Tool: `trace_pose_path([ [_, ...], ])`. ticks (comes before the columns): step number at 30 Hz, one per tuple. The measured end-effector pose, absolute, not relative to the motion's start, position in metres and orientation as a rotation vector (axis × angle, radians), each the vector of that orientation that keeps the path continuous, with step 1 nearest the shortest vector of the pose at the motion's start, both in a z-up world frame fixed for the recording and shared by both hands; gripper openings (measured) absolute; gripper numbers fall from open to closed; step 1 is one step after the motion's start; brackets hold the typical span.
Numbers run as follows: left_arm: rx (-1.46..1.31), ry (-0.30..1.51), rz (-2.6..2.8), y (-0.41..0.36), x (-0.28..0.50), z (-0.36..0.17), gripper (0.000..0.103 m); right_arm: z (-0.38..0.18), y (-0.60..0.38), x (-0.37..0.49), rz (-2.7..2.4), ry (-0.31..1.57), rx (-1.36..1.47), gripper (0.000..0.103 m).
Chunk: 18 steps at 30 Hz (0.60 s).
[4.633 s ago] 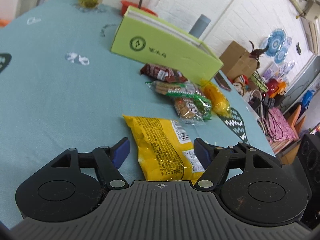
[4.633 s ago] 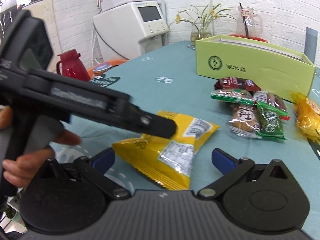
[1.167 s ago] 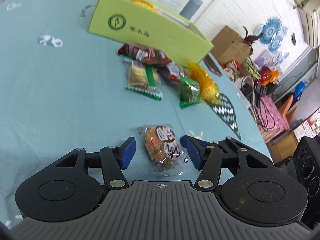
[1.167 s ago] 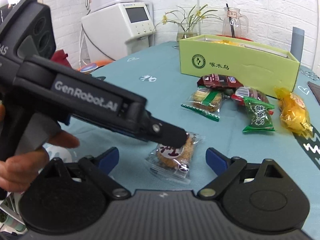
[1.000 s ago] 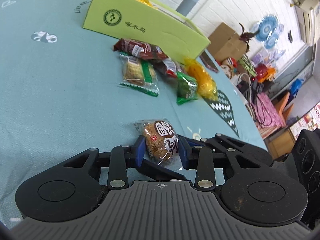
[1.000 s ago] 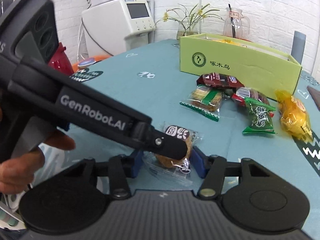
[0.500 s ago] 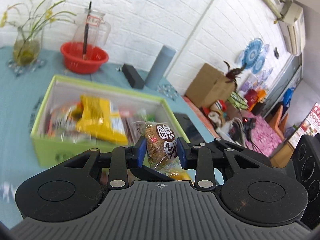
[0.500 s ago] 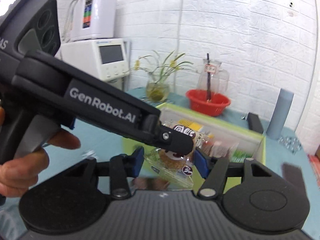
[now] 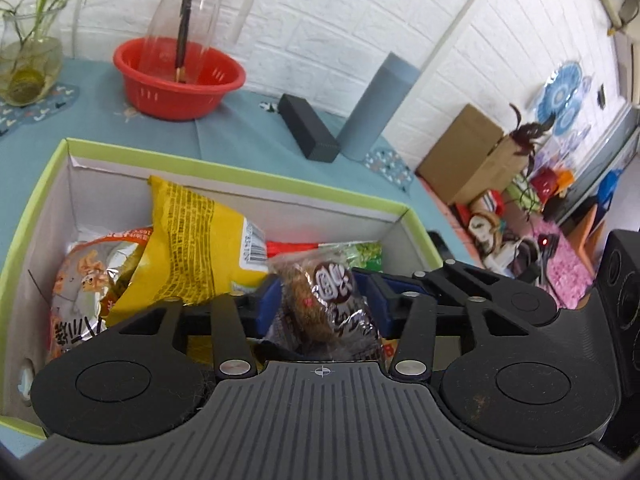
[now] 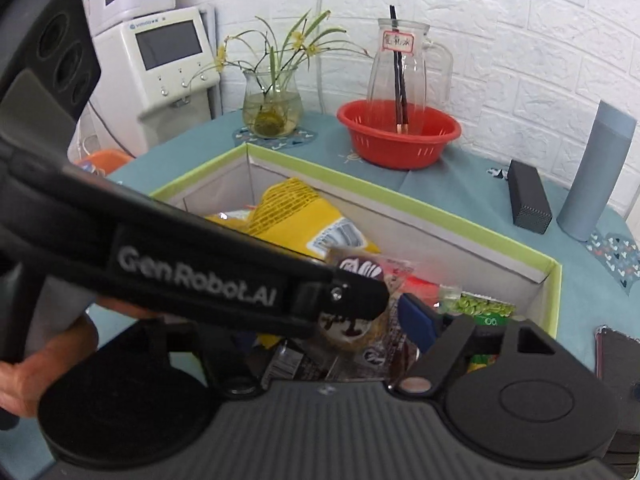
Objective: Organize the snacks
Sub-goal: 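Place the cookie packet into the green box and release, then grasp the small green snack packet with the left gripper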
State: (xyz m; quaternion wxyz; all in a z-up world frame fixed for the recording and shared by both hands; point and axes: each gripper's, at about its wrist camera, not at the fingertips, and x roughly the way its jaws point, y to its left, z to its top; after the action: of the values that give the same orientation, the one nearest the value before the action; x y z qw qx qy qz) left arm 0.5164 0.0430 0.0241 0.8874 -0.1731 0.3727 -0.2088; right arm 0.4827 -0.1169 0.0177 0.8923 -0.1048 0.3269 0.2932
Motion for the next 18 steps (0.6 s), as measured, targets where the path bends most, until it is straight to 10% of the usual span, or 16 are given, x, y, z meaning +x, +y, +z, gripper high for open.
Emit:
trace_pose_path([
  [7,-0.348,0.579,-0.436,0.059,0.446,0.067,0.063,0.060,-0.148,0.396,0.585,0.442,-0.164,0.102],
  [18,-0.433,0.736,-0.492,0.053,0.328,0.003,0.063,-0.004,-0.163,0.266,0.603,0.604,-0.004,0.102],
])
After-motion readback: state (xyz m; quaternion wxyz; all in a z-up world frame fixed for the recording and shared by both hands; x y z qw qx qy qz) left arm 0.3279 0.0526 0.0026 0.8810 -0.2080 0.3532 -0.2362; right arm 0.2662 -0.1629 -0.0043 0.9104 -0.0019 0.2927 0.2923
